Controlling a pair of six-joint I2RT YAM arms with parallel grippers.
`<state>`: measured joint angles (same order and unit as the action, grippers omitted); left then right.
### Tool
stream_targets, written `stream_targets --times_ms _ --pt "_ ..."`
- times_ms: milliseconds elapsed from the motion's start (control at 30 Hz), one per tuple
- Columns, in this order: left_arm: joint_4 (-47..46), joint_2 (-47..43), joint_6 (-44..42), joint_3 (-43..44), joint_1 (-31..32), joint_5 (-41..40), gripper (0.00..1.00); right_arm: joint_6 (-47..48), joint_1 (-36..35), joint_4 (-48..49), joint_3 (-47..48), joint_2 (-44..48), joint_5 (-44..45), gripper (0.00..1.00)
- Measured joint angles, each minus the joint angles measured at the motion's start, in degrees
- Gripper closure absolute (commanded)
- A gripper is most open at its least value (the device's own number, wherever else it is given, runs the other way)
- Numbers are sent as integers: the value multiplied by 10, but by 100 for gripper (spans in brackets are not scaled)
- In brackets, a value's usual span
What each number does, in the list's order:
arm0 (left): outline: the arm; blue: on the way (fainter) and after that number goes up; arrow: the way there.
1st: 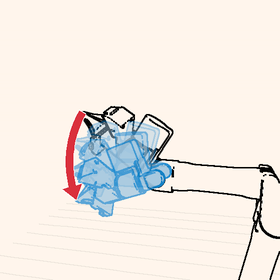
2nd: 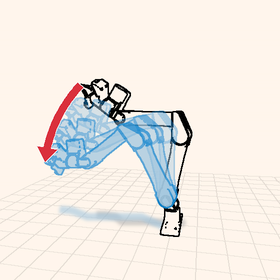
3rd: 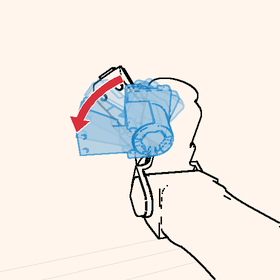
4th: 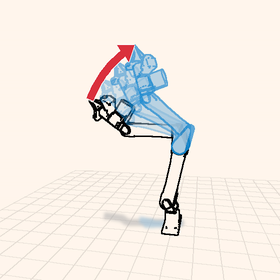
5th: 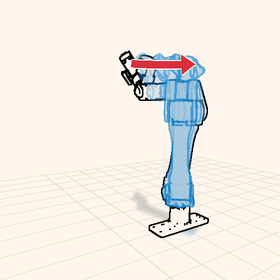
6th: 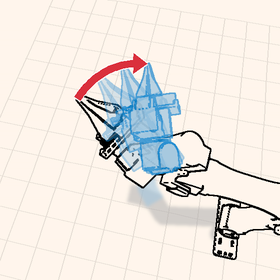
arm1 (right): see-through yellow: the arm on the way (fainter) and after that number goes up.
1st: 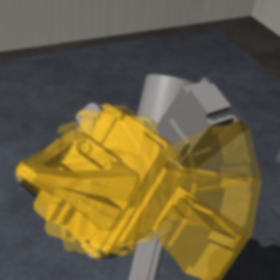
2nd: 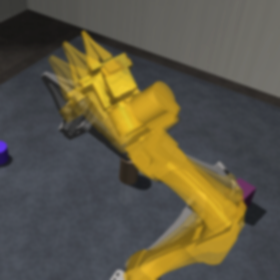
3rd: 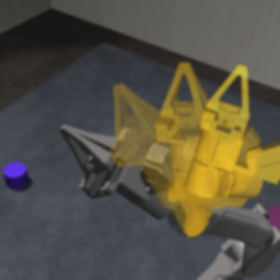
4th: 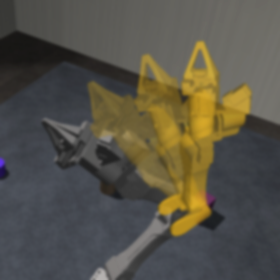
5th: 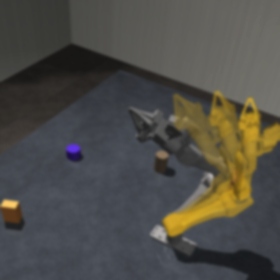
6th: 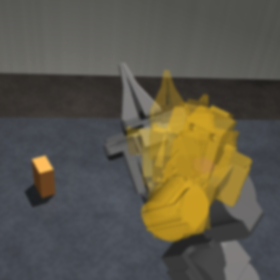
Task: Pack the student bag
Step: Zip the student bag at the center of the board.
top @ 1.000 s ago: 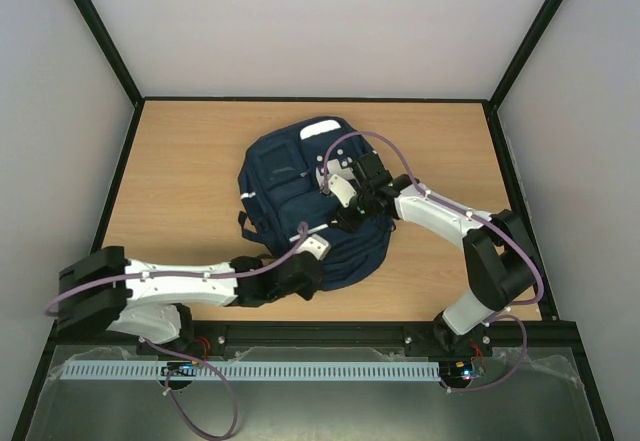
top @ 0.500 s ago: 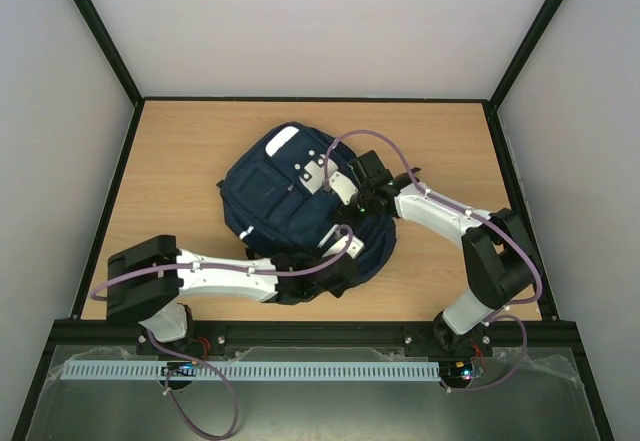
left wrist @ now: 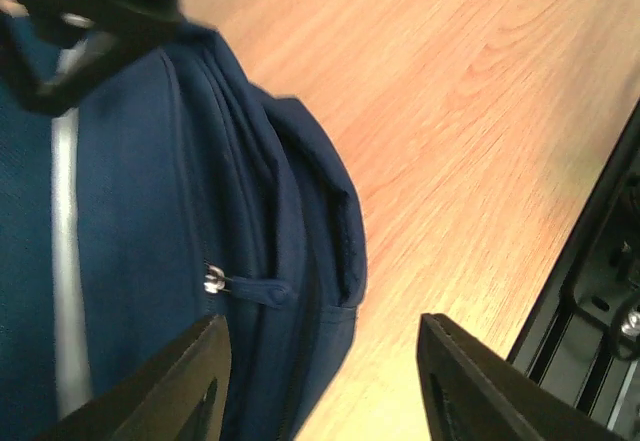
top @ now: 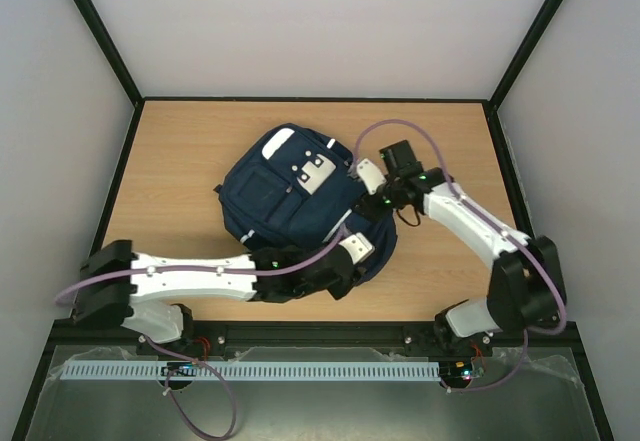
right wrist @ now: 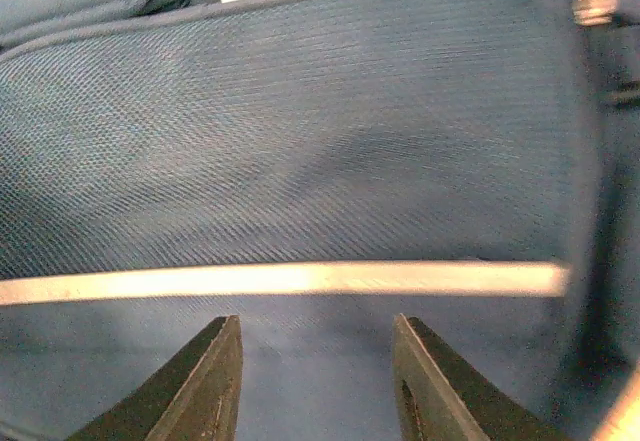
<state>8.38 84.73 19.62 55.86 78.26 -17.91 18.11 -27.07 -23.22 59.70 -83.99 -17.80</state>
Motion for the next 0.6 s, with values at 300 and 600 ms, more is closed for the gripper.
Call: stream_targets --times_ms 300,600 --pt "90 -104 -104 61 -75 10 29 37 22 -66 -56 196 47 54" --pt "83 -100 -139 22 -193 29 21 73 -15 -144 -105 205 -10 45"
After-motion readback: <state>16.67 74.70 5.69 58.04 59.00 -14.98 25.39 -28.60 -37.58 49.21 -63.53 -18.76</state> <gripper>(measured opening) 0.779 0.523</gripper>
